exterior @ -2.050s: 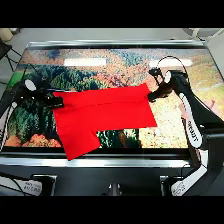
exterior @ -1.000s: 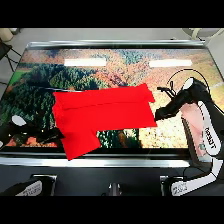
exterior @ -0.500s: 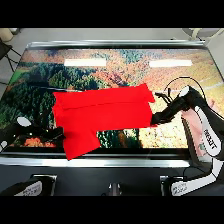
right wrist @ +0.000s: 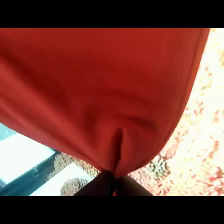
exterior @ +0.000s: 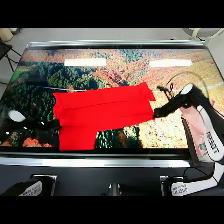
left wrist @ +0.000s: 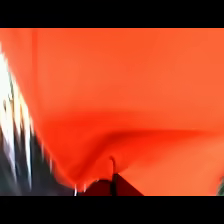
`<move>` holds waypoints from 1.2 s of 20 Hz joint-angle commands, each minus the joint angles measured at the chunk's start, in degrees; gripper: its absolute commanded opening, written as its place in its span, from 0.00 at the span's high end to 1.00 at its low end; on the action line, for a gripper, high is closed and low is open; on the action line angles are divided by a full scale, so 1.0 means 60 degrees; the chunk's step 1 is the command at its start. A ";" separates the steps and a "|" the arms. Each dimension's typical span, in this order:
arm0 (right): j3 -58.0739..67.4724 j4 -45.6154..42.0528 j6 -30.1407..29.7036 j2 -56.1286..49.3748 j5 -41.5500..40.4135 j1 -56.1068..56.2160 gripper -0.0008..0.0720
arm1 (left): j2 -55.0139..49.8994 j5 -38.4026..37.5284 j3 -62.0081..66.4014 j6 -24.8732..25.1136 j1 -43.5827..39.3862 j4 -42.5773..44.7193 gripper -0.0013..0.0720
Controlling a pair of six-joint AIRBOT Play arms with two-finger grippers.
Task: Fold the shirts.
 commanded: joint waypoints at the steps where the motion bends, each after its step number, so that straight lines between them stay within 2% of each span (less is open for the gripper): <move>1: 0.1738 -0.0652 -0.0171 0.1504 -0.0255 -0.0022 0.97 | 0.1300 0.0022 0.2448 0.0073 0.0007 -0.0055 0.95; 6: 0.5785 -0.2142 -0.0131 0.5082 -0.1843 -0.0022 0.97 | 0.2685 0.0361 0.8735 -0.0328 0.0080 0.0124 0.95; 8: 0.6557 -0.2718 0.0164 0.6455 -0.2492 -0.0022 0.97 | 0.2965 0.0565 1.0794 -0.0805 0.0109 0.0441 0.95; 10: 0.6597 -0.2834 0.0164 0.7464 -0.2754 -0.0022 0.97 | 0.3191 0.0754 1.1952 -0.1053 0.0106 0.0495 0.95; 13: 0.6597 -0.2885 0.0339 0.8134 -0.2437 -0.0022 0.97 | 0.3479 0.0878 1.2324 -0.1286 0.0106 0.0543 0.95; 19: 0.6594 -0.3162 0.0342 0.8098 -0.1585 -0.0022 0.97 | 0.3410 0.0838 1.2320 -0.1282 0.0106 0.1297 0.96; 21: 0.6594 -0.3286 0.0441 0.7796 -0.0900 -0.0022 0.97 | 0.3202 0.0437 1.2320 -0.1275 0.0106 0.1432 0.96; 24: 0.6594 -0.3289 0.1228 0.6794 0.0929 -0.0022 0.97 | 0.2535 -0.0688 1.2309 -0.1253 0.0106 0.1840 0.96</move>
